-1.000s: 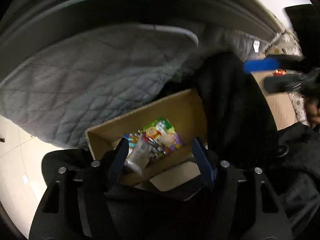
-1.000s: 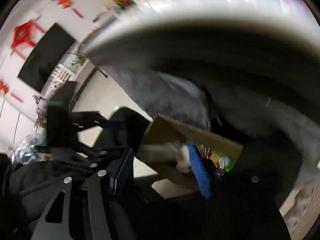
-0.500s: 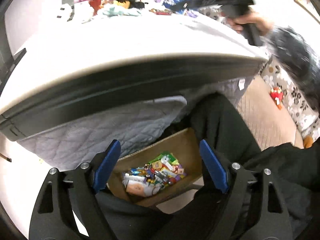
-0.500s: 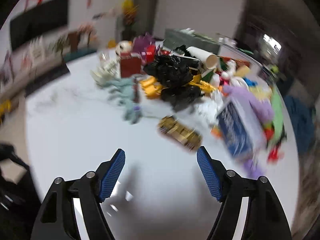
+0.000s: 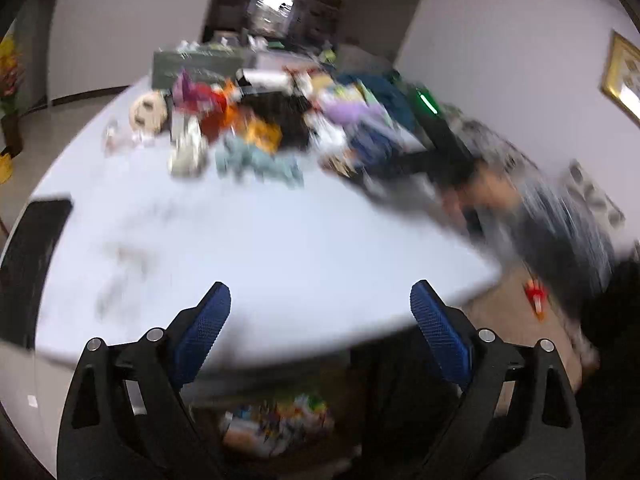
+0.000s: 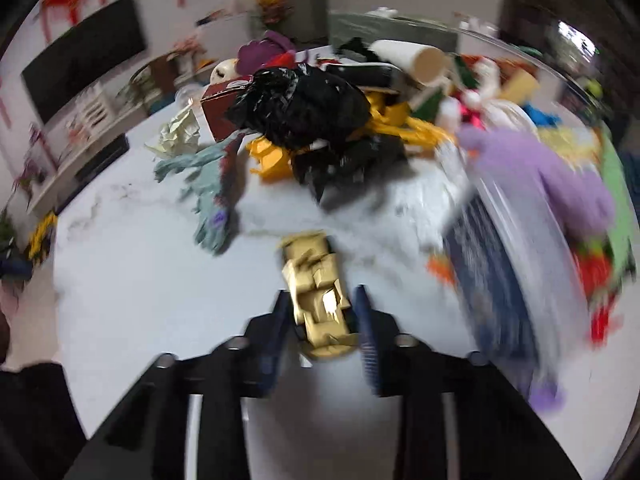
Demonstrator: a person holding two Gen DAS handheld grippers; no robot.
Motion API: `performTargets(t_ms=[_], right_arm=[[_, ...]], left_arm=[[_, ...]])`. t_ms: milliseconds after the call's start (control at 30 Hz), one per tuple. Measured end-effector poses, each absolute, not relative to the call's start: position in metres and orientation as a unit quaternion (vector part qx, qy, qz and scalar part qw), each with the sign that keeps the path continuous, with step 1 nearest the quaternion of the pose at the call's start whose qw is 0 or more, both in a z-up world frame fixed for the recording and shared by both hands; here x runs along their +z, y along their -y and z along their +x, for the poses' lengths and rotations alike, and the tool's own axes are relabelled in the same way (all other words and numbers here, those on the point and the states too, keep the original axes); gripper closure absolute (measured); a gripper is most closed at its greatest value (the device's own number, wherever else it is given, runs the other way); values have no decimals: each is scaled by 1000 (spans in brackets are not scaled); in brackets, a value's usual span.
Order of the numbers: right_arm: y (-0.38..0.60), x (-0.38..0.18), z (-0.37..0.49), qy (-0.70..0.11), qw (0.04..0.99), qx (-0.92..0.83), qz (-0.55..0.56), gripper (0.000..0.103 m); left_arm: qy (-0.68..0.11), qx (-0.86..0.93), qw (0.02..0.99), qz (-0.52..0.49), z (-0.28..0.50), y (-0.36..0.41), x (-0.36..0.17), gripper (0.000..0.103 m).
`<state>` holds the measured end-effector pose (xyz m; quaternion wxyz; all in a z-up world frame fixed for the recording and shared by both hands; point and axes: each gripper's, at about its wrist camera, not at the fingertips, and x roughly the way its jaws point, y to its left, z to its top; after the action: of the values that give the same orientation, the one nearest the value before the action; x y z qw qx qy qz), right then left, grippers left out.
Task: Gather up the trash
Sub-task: 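Grasp the gold toy car with the right gripper, then grasp the grey dinosaur with the left gripper while the right holds the gold car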
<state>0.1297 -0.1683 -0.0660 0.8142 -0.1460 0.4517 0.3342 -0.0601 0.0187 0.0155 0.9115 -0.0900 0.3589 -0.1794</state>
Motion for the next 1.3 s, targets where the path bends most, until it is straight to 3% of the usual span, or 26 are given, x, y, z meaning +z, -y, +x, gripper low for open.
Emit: performTargets(t_ms=[200, 367, 467, 700, 733, 933, 1200, 1267, 1300], right_arm=[[199, -65, 73, -444, 839, 300, -92, 73], [209, -65, 48, -439, 842, 301, -82, 73], [213, -64, 38, -438, 839, 313, -78, 73], [217, -66, 40, -440, 844, 305, -19, 73], [218, -66, 40, -440, 845, 304, -11, 73], [202, -67, 31, -437, 847, 301, 2, 73], [192, -67, 21, -434, 853, 288, -21, 73], [193, -67, 20, -434, 855, 285, -22, 73], [194, -68, 19, -434, 854, 285, -20, 73]], left_arm=[[-374, -72, 909, -171, 51, 0, 15, 14], [-441, 55, 865, -232, 137, 6, -13, 14], [-448, 104, 869, -181, 165, 19, -18, 14], [-386, -49, 907, -160, 121, 18, -1, 95], [-369, -59, 917, -142, 103, 18, 8, 96], [-323, -104, 939, -62, 24, 13, 34, 101], [-346, -115, 930, -47, -1, -6, 7, 101], [-331, -135, 934, -21, -5, 1, 10, 92], [-328, -137, 935, -5, -5, 4, 11, 66]])
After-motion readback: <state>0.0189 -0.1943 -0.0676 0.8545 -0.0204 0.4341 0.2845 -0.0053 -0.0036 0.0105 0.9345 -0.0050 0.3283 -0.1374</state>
